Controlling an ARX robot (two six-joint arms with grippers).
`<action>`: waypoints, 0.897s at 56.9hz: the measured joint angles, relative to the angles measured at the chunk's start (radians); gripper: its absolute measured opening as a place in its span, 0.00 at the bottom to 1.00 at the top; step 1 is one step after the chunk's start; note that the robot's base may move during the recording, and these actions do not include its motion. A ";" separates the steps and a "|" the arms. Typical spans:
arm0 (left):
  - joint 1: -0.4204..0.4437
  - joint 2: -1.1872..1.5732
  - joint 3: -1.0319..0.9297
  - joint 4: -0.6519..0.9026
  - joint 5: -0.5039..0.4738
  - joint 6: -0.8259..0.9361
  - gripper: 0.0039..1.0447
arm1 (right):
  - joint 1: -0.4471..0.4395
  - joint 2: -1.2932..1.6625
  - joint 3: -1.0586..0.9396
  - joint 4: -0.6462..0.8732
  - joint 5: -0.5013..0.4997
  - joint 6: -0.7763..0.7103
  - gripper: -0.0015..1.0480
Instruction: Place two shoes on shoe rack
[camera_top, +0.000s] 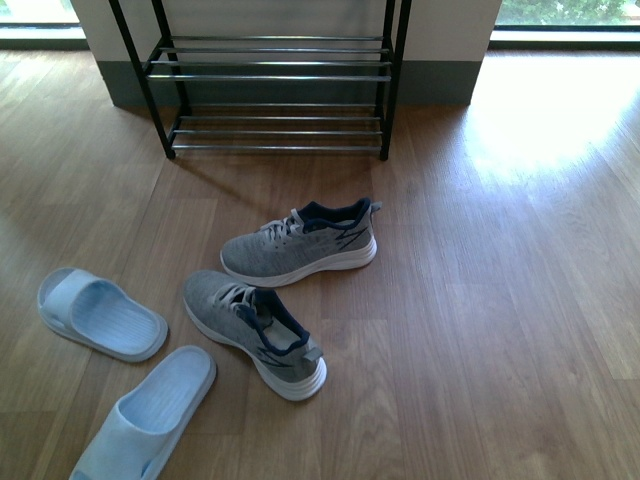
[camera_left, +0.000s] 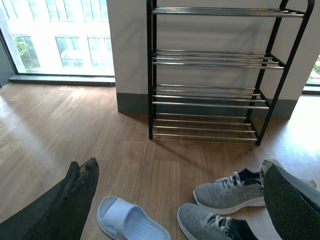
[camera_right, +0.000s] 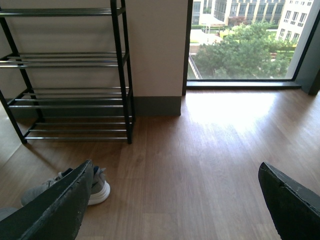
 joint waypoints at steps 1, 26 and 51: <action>0.000 0.000 0.000 0.000 0.000 0.000 0.91 | 0.000 0.000 0.000 0.000 0.000 0.000 0.91; -0.183 0.613 0.163 0.004 -0.272 -0.713 0.91 | 0.000 0.000 0.000 0.000 -0.001 0.000 0.91; -0.283 2.041 0.636 0.359 -0.127 -0.803 0.91 | 0.000 0.000 0.000 0.000 -0.001 0.000 0.91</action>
